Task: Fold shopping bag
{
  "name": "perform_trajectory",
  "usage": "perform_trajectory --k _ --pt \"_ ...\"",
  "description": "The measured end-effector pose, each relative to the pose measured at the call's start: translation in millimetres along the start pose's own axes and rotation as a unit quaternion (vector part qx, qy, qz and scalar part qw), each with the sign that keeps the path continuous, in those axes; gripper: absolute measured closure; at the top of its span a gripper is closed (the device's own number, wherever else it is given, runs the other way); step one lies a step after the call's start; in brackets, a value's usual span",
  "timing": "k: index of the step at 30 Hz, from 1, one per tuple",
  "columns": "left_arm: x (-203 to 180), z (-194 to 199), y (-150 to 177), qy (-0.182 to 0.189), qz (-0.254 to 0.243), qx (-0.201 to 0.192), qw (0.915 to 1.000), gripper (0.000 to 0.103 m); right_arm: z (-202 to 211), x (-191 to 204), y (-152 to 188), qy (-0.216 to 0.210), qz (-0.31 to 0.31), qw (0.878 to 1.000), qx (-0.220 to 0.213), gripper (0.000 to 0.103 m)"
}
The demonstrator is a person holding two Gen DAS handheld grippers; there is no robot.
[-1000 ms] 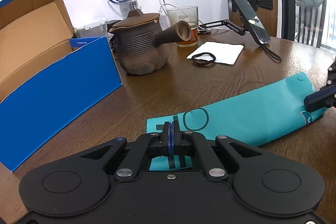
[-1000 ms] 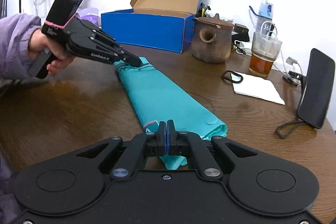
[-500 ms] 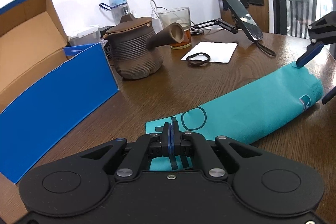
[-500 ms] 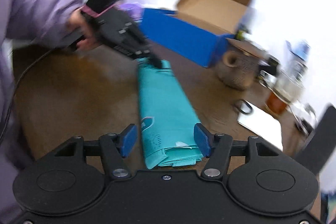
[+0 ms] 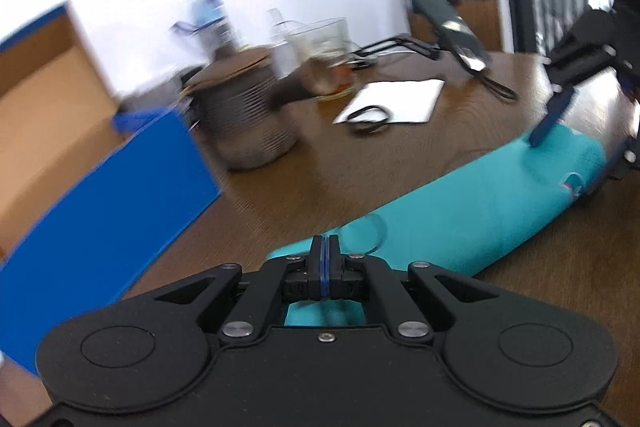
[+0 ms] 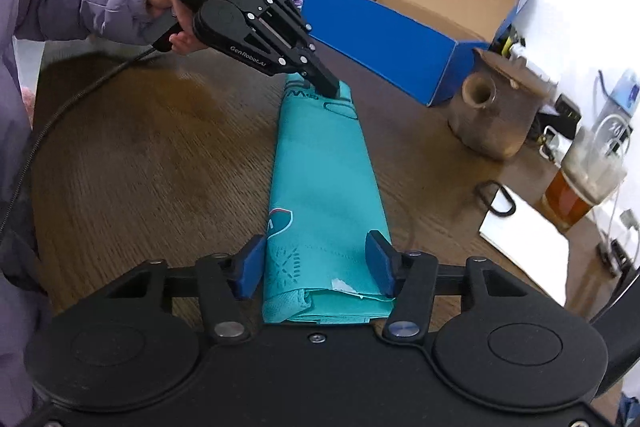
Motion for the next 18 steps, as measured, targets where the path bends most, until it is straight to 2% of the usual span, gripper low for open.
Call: perform_trajectory --k 2,4,7,9,10,11,12,14,15,17,18 --pt "-21 -2 -9 0.015 -0.059 -0.018 0.998 0.102 0 -4 2 -0.011 -0.008 1.0 -0.002 0.045" --pt "-42 -4 -19 0.031 -0.117 -0.035 0.992 0.101 1 -7 5 -0.019 -0.015 1.0 -0.008 0.045" --pt "-52 -6 -24 0.052 -0.175 -0.037 0.9824 0.101 1 -10 8 -0.027 -0.024 0.999 -0.014 0.045" --pt "-47 -3 -29 0.085 -0.191 -0.034 0.9774 0.1 2 -12 9 -0.033 -0.027 0.999 -0.018 0.045" --pt "-44 -1 -31 0.101 -0.198 -0.033 0.9744 0.095 1 -14 9 -0.035 -0.029 0.999 -0.019 0.045" --pt "-42 2 -32 0.106 -0.203 -0.035 0.9729 0.078 1 -15 9 -0.038 -0.03 0.999 -0.021 0.045" --pt "-40 5 -33 0.11 -0.208 -0.038 0.9713 0.047 2 -15 10 -0.04 -0.03 0.999 -0.022 0.045" --pt "-39 17 -33 0.113 -0.23 -0.059 0.9648 0.014 1 -16 10 -0.041 -0.032 0.998 -0.024 0.045" --pt "-40 19 -33 0.118 -0.239 -0.06 0.962 0.013 1 -16 10 -0.041 -0.033 0.998 -0.025 0.045" --pt "-54 22 -28 0.134 -0.293 -0.046 0.9455 0.013 2 -18 12 -0.045 -0.04 0.998 -0.03 0.045" --pt "-59 17 -26 0.125 -0.312 -0.042 0.941 0.017 2 -19 12 -0.046 -0.041 0.998 -0.031 0.045"
Point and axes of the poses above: each gripper's, at about its wrist camera, not at the fingertips, and z roughly against the way its jaws point, x to its left, y to its underside, the point moved 1 cm from there along -z, roughly the way its jaws point, and after that the axes turned 3 degrees about -x, right-handed, at the moved point
